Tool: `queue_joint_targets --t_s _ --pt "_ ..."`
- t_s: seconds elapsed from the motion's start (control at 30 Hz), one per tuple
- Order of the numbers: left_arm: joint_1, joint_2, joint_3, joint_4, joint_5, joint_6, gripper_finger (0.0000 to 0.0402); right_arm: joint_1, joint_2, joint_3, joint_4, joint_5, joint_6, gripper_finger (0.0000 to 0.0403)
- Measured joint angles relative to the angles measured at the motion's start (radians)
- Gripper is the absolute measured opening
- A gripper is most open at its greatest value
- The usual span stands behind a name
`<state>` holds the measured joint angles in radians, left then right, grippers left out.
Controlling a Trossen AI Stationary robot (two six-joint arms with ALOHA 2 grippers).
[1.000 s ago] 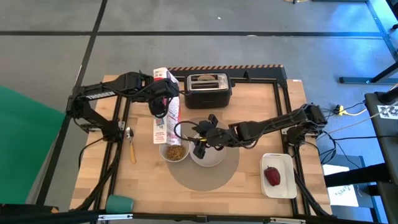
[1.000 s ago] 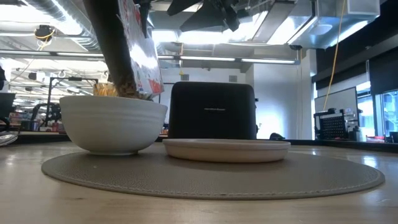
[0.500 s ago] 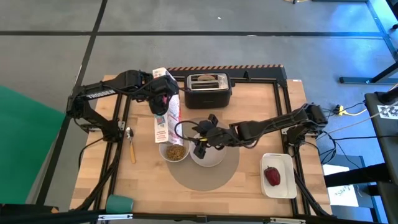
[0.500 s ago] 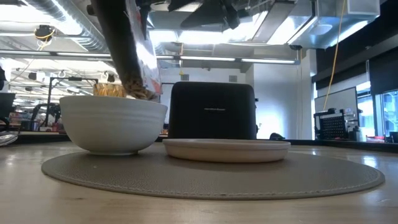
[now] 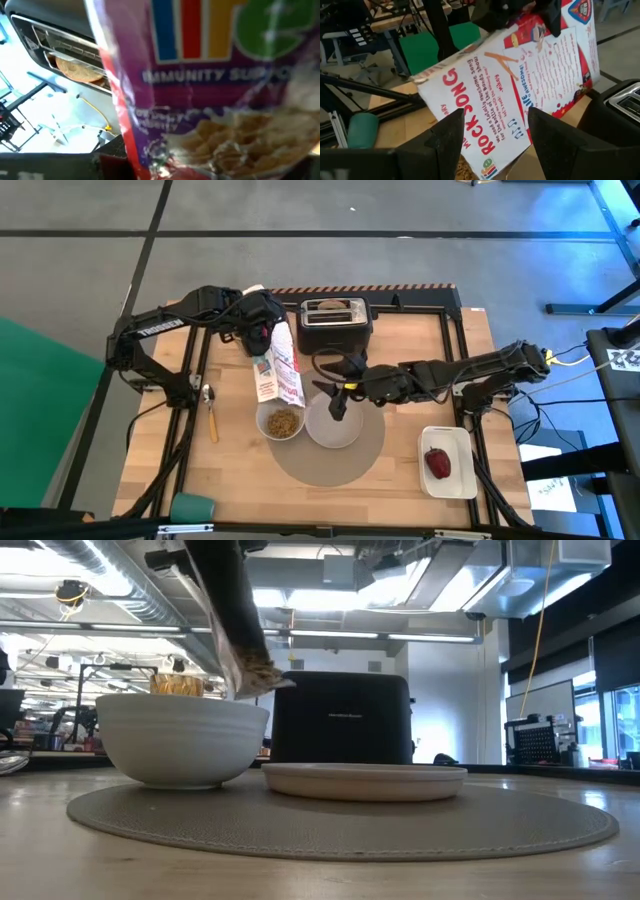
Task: Arrange a breakfast setting
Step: Pour the cereal from the cereal box into the white bowl
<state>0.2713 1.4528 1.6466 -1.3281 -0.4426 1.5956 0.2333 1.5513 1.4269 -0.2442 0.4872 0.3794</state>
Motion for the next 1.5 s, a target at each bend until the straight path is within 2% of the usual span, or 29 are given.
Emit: queue_joint_targets --t_s 0.27,0.57,0.77,1.03,1.33,1.5 --pt "0.026 0.0 0.0 0.039 0.055 -0.048 0.0159 0.0 -0.007 0.0 -0.031 -0.001 -0.002 0.0209" --pt "0.046 0.0 0.0 0.058 0.071 -0.074 0.0159 -0.001 -0.024 0.0 -0.05 -0.001 -0.002 0.0209" --pt "0.064 0.0 0.0 0.07 0.109 -0.118 0.0159 -0.029 -0.084 0.0 -0.146 0.094 0.034 0.0209" --pt "0.065 0.0 0.0 0.078 0.12 -0.152 0.0159 -0.108 -0.178 0.0 -0.277 0.096 0.061 0.0209" --pt "0.065 -0.03 0.0 0.092 0.173 -0.207 0.0159 -0.209 -0.255 0.0 -0.362 0.034 0.037 0.0209" --pt "0.065 -0.063 0.002 0.11 0.177 -0.233 0.0159 -0.26 -0.257 0.0 -0.368 -0.04 0.031 0.0209"
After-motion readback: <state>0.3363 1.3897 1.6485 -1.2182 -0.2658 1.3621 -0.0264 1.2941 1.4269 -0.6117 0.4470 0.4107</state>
